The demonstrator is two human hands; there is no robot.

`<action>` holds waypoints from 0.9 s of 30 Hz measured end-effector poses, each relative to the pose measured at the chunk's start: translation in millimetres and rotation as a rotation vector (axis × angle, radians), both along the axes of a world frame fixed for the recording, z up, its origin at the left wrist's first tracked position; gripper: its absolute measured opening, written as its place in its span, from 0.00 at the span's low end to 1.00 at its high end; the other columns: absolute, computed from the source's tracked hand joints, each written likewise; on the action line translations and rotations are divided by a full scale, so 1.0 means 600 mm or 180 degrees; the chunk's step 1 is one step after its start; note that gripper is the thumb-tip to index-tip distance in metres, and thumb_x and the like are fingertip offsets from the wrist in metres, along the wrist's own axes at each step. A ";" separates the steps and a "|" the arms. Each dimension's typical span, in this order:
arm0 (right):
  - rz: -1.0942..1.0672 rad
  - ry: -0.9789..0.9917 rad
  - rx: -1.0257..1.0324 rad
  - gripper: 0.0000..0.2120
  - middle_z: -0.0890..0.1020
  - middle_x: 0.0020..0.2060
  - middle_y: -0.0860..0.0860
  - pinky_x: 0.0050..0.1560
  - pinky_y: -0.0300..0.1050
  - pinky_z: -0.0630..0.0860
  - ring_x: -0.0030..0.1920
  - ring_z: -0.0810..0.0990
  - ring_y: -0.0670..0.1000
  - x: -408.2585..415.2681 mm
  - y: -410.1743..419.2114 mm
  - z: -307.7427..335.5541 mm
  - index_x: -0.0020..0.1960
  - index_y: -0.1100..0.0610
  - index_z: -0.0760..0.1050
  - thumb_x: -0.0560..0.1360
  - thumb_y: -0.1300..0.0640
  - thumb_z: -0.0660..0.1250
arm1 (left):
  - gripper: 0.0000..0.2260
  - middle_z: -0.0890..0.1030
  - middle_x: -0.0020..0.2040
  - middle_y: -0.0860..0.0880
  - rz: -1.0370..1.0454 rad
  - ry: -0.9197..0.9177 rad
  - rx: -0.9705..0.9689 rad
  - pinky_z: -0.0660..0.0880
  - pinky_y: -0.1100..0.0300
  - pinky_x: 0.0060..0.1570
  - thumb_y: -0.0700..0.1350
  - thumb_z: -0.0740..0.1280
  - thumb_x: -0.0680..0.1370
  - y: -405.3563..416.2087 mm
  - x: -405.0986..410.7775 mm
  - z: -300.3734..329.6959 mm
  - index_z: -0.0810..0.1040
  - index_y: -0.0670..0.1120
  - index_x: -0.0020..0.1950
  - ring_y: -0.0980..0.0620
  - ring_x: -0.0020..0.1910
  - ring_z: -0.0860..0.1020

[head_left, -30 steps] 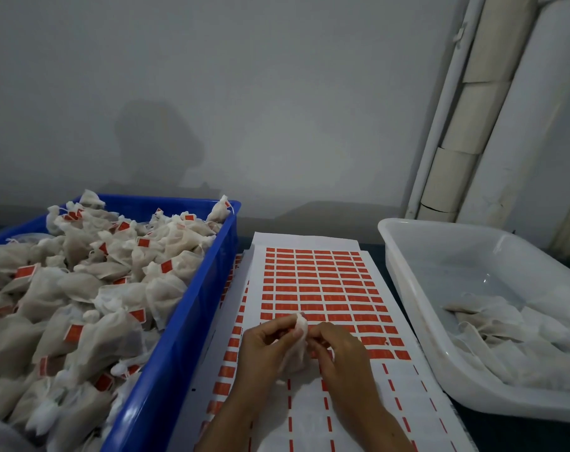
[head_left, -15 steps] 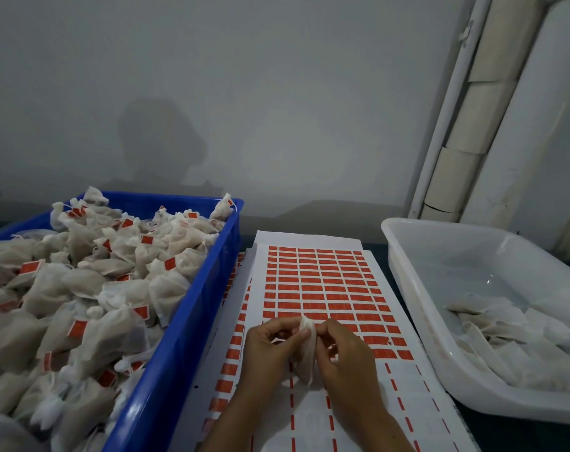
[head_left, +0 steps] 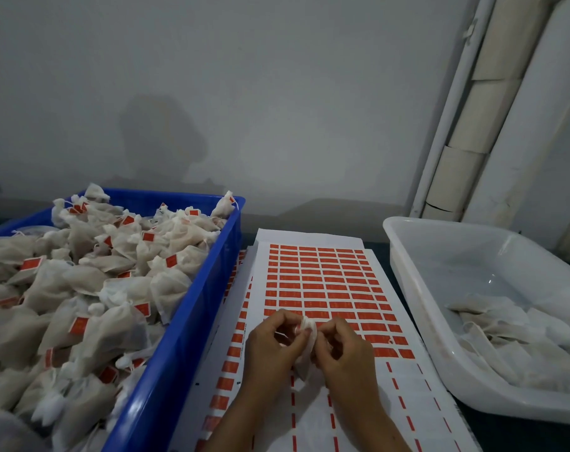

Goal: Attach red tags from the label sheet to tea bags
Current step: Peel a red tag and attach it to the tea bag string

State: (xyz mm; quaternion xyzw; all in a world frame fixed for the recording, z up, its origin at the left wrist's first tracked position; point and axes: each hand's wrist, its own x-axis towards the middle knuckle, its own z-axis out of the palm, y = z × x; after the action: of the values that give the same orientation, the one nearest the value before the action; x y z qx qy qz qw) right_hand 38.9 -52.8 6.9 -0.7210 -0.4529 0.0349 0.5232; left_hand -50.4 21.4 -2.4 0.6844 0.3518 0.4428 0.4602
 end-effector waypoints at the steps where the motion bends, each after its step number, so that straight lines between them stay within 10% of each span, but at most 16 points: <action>1: -0.0003 0.0102 0.0062 0.05 0.79 0.35 0.37 0.40 0.31 0.78 0.36 0.81 0.43 0.000 0.001 0.001 0.40 0.44 0.72 0.72 0.52 0.67 | 0.04 0.82 0.39 0.61 0.0026 0.0009 0.0049 0.78 0.69 0.40 0.49 0.72 0.71 0.000 -0.001 0.000 0.78 0.54 0.42 0.61 0.42 0.80; 7: -0.0062 0.0297 0.0264 0.09 0.78 0.35 0.40 0.43 0.38 0.80 0.36 0.80 0.47 0.001 0.002 0.002 0.39 0.46 0.71 0.73 0.57 0.67 | 0.05 0.81 0.44 0.62 0.0142 0.0138 0.0177 0.79 0.63 0.48 0.51 0.72 0.70 0.001 0.001 -0.005 0.79 0.55 0.44 0.59 0.47 0.80; 11: -0.0120 -0.0988 0.0710 0.03 0.81 0.39 0.45 0.41 0.21 0.73 0.35 0.79 0.41 -0.001 0.001 0.008 0.43 0.53 0.77 0.72 0.54 0.68 | 0.05 0.81 0.42 0.62 0.0094 0.0094 0.0050 0.81 0.59 0.46 0.50 0.72 0.70 0.001 0.003 -0.006 0.78 0.55 0.44 0.58 0.45 0.80; 16: -0.0130 -0.2774 0.0744 0.14 0.85 0.39 0.53 0.42 0.38 0.79 0.37 0.84 0.50 0.018 0.005 0.009 0.42 0.61 0.83 0.68 0.49 0.68 | 0.07 0.81 0.42 0.62 0.0073 0.0066 0.0068 0.80 0.65 0.46 0.48 0.73 0.70 0.004 0.005 -0.007 0.77 0.55 0.43 0.59 0.45 0.80; 19: 0.0123 -0.2954 0.0843 0.20 0.85 0.36 0.50 0.41 0.38 0.79 0.34 0.84 0.47 0.023 0.003 0.009 0.40 0.59 0.83 0.77 0.48 0.58 | 0.07 0.80 0.42 0.64 -0.0009 0.0122 0.0223 0.77 0.70 0.44 0.47 0.73 0.70 0.002 0.005 -0.008 0.77 0.57 0.43 0.63 0.46 0.79; 23: 0.0423 -0.2985 0.0603 0.13 0.85 0.38 0.48 0.45 0.39 0.79 0.39 0.84 0.46 0.029 -0.002 0.010 0.43 0.57 0.83 0.62 0.51 0.76 | 0.07 0.81 0.41 0.63 -0.0117 0.0087 0.0214 0.77 0.71 0.42 0.47 0.73 0.70 0.001 0.003 -0.007 0.77 0.54 0.44 0.62 0.45 0.79; 27: 0.0244 -0.2852 0.0745 0.13 0.84 0.32 0.50 0.40 0.36 0.79 0.33 0.83 0.46 0.035 0.001 0.011 0.37 0.59 0.82 0.67 0.49 0.70 | 0.13 0.81 0.41 0.59 -0.0143 -0.0145 -0.0222 0.78 0.68 0.40 0.45 0.75 0.67 0.002 0.001 0.002 0.73 0.51 0.44 0.57 0.42 0.81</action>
State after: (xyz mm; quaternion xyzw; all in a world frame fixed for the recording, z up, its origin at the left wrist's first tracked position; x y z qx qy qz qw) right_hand 59.9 -52.1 13.5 -0.5839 -0.6616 -0.3120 0.3522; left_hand -49.6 22.7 -1.3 0.6654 0.3410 0.4354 0.5014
